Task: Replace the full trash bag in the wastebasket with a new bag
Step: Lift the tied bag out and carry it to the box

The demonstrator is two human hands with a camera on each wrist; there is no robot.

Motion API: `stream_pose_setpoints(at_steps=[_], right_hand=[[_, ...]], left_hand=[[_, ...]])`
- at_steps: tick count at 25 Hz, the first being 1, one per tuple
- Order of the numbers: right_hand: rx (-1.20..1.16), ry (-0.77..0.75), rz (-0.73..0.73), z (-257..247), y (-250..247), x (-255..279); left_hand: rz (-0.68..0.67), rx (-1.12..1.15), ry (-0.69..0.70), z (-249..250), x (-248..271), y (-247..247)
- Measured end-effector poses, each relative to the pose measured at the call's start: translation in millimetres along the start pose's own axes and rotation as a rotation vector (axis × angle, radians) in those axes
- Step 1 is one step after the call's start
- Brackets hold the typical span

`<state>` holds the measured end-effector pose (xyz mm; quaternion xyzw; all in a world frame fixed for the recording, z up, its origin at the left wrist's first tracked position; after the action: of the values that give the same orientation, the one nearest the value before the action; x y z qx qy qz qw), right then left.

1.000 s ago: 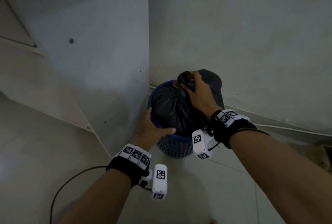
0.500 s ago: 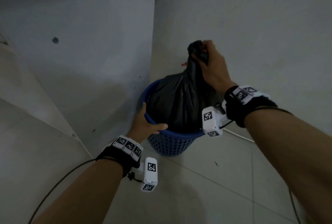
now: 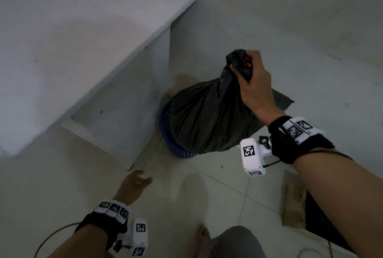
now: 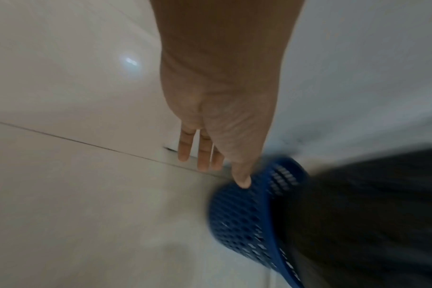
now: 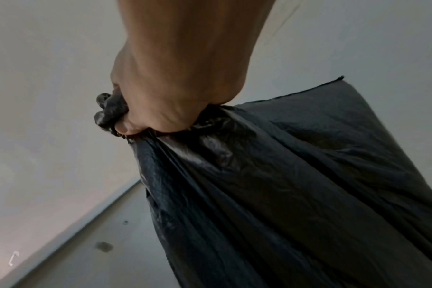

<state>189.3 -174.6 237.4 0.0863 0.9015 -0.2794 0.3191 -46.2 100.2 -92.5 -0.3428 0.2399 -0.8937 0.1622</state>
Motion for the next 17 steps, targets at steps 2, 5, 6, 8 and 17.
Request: stream_pose_setpoints(at_steps=[2, 5, 6, 8, 17], right_hand=[[0.020, 0.020, -0.002, -34, -28, -2], [0.031, 0.053, -0.039, -93, -71, -2], [0.033, 0.068, -0.053, -116, -85, 1], [0.039, 0.113, -0.066, -158, -111, 9], [-0.018, 0.232, -0.215, -287, -141, 108]], left_hand=[[0.051, -0.001, -0.178, -42, 45, -48], [0.142, 0.092, -0.360, -64, 140, -125], [0.161, 0.114, -0.387, -65, 173, -151], [0.174, 0.143, -0.404, -64, 234, -194], [0.285, 0.217, -0.523, -128, 404, -297]])
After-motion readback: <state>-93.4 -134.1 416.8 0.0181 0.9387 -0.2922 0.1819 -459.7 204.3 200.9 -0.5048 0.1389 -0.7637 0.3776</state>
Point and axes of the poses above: each hand's wrist, its own x-axis away from the middle knuckle, its own y-axis out of the palm, z = x × y, the point moved 4 cm from there along -x, towards the middle knuckle, and after that the axes turned 13 degrees about z, right-handed, at the moved point
